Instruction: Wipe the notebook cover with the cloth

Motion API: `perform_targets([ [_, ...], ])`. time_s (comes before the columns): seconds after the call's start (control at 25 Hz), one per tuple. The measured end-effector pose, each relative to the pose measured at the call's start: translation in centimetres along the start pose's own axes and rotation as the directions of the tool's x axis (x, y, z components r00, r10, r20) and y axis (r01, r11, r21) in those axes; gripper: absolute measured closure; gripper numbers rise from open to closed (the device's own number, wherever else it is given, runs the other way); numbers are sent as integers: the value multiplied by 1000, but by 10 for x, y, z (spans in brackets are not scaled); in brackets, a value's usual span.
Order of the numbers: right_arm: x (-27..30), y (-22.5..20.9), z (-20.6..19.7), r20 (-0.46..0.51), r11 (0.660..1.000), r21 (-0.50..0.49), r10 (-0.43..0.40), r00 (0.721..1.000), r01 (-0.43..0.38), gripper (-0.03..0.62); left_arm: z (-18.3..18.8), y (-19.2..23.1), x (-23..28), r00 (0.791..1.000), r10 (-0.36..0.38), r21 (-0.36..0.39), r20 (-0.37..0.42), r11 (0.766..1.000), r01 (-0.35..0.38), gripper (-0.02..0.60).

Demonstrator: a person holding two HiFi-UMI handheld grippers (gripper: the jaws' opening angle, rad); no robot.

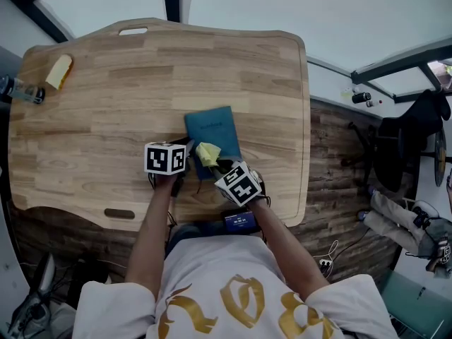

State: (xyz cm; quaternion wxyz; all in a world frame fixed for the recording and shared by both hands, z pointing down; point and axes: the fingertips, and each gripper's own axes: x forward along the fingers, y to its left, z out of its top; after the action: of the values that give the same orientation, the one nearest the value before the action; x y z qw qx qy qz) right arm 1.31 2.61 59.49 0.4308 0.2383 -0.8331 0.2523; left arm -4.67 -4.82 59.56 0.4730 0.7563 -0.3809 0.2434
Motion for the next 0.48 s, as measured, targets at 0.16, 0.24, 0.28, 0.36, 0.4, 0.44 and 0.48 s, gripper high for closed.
perform_targets([
  [0.16,-3,-5,-2,6,1000,1,-6,1000,6,556,0,0,0,1000,1,2,-1,1000,-1,520],
  [0.24,-5,-6,-2,5,1000,6,-2,1000,2,556,0,1,0,1000,2,3,-1,1000,-2,520],
  [0.28,-7,-7,-1,3,1000,8,-2,1000,2,556,0,0,0,1000,1,3,-1,1000,-1,518],
  [0.36,-9,-11,-1,3,1000,12,-12,1000,12,556,1,0,0,1000,1,2,0,1000,-1,518],
  [0.4,-9,-14,-2,4,1000,15,-17,1000,17,556,1,0,0,1000,0,1,1,1000,0,520],
  [0.44,-9,-16,-2,6,1000,18,-20,1000,20,556,0,0,0,1000,1,1,1,1000,-1,518],
  [0.48,-9,-17,-2,8,1000,21,-23,1000,22,556,0,0,0,1000,1,1,0,1000,-1,519],
])
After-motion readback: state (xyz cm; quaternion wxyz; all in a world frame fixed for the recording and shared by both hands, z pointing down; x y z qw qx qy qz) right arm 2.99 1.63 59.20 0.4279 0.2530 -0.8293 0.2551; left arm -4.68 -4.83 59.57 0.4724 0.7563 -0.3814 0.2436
